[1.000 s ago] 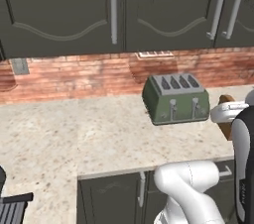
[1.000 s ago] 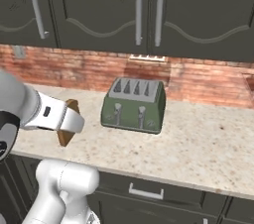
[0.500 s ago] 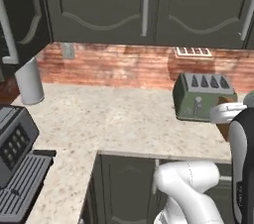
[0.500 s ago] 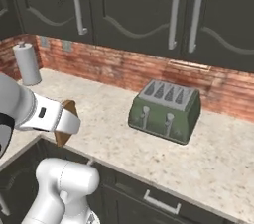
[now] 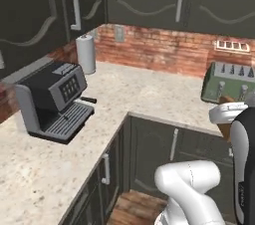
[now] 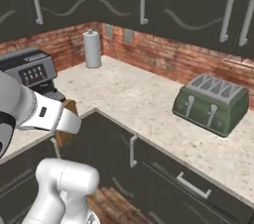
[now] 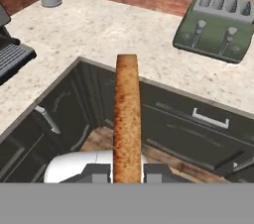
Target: Start the toaster. Once the lever pops up, take the bread to the plate on the dining counter.
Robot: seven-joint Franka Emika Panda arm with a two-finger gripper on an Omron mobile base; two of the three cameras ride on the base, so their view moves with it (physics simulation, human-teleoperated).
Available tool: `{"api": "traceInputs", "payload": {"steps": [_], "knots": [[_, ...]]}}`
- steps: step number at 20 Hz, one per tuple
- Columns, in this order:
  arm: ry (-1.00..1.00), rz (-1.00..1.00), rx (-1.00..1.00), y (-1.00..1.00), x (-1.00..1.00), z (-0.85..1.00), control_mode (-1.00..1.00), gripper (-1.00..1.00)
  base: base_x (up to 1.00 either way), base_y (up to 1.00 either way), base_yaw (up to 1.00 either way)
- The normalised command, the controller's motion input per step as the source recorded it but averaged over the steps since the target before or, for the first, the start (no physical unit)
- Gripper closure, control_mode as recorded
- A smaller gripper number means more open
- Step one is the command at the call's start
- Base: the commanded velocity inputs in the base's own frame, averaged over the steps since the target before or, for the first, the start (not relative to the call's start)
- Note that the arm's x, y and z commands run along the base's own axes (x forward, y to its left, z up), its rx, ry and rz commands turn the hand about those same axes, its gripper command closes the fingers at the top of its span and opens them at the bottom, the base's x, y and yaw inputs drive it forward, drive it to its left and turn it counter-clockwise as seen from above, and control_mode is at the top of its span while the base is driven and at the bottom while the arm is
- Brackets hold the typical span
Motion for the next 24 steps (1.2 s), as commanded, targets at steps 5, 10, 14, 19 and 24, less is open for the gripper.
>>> {"api": "traceInputs", "payload": {"steps": [5,10,14,19,24], "knots": [[0.00,0.00,0.00,0.00,0.00,0.00,1.00,1.00,-0.68,0.00,0.53],[0.00,0.00,0.00,0.00,0.00,0.00,1.00,1.00,-0.20,0.00,0.69],[0.00,0.00,0.00,0.00,0.00,0.00,1.00,1.00,-0.14,-0.01,0.73],[0.00,0.00,0.00,0.00,0.00,0.00,1.00,1.00,-0.23,0.00,0.68],[0.00,0.00,0.00,0.00,0.00,0.00,1.00,1.00,-0.30,0.00,0.67]]}}
